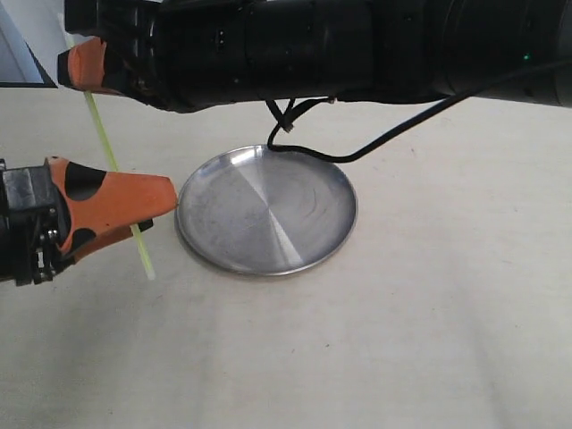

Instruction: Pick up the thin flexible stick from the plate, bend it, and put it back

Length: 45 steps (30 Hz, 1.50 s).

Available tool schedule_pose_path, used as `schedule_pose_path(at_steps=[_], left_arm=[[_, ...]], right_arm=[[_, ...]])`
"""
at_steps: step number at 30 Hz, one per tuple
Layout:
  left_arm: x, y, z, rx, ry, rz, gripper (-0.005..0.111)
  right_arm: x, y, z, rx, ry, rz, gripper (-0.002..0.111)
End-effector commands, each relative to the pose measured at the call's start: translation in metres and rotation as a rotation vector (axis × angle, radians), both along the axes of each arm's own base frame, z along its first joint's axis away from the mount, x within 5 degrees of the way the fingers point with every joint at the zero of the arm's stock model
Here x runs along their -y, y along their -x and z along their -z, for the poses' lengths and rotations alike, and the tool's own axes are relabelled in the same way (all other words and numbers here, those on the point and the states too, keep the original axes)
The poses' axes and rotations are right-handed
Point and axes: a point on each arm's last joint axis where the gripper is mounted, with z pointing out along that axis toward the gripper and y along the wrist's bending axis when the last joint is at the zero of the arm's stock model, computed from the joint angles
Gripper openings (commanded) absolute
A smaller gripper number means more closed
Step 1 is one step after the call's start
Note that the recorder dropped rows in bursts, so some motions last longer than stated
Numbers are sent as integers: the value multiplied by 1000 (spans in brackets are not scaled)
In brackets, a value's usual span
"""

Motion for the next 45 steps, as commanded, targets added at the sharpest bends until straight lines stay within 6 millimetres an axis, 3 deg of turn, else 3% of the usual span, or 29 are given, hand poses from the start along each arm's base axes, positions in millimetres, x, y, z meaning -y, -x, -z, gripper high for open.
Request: schedule_pose_path(at_steps=[1,8,20,21,23,24,26,28,34,45], left_arm=[[2,1,-1,10,-4,30,38],[2,1,-1,44,-35,44,0],[3,5,2,108,-96,106,0],[3,5,2,109,-98,114,0],[4,7,3,112,-109,142,0],[4,8,3,112,-110,151,0],[4,8,3,114,-115,156,0],[4,8,3,114,-115,156,0],[4,8,4,115,-121,150,0],[7,0,-8,138,-111,154,0]], right_arm=[[2,-1,-2,14,2,20,-1],[2,-1,-1,19,7,27,-1],[2,-2,-1,34,13,28,-1],[2,-1,-1,34,12,26,2],[2,-1,-1,34,12,26,22],[2,-1,-1,34,12,26,42],[2,-1,-1,34,12,26,57],[3,-2,-1,34,14,31,52],[4,-4,0,32,24,58,0],[7,-8,4,80,103,103,-1]])
